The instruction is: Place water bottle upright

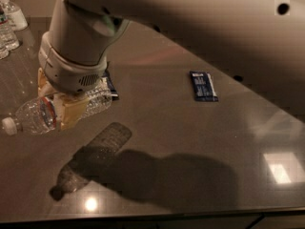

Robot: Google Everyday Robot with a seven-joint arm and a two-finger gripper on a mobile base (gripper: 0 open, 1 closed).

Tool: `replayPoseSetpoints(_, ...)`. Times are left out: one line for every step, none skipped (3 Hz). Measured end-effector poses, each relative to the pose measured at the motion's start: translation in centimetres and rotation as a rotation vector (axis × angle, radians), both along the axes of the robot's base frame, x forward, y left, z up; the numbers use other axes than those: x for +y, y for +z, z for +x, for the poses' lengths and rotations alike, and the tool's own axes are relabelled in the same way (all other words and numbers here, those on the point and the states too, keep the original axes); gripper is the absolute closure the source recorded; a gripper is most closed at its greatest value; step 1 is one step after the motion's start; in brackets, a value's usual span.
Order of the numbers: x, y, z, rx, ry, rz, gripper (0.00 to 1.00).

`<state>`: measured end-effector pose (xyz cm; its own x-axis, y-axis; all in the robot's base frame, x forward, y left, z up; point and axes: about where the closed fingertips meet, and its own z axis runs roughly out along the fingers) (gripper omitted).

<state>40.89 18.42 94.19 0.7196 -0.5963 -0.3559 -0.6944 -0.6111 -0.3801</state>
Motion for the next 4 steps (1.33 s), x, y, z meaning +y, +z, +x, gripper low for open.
replayPoseSetpoints(-0.3,1.4,1.1,-0.007,-0.072,0.134,1.0)
replayPoseSetpoints(-0.1,2.7,2.2,-0.026,-0.153,0.221,1.0)
replayPoseSetpoints(-0.1,2.7,2.2,-0.026,-0.153,0.221,1.0)
replayPoseSetpoints(-1.0,2.9,2.6,0.003,-0.177,0.271,1.0)
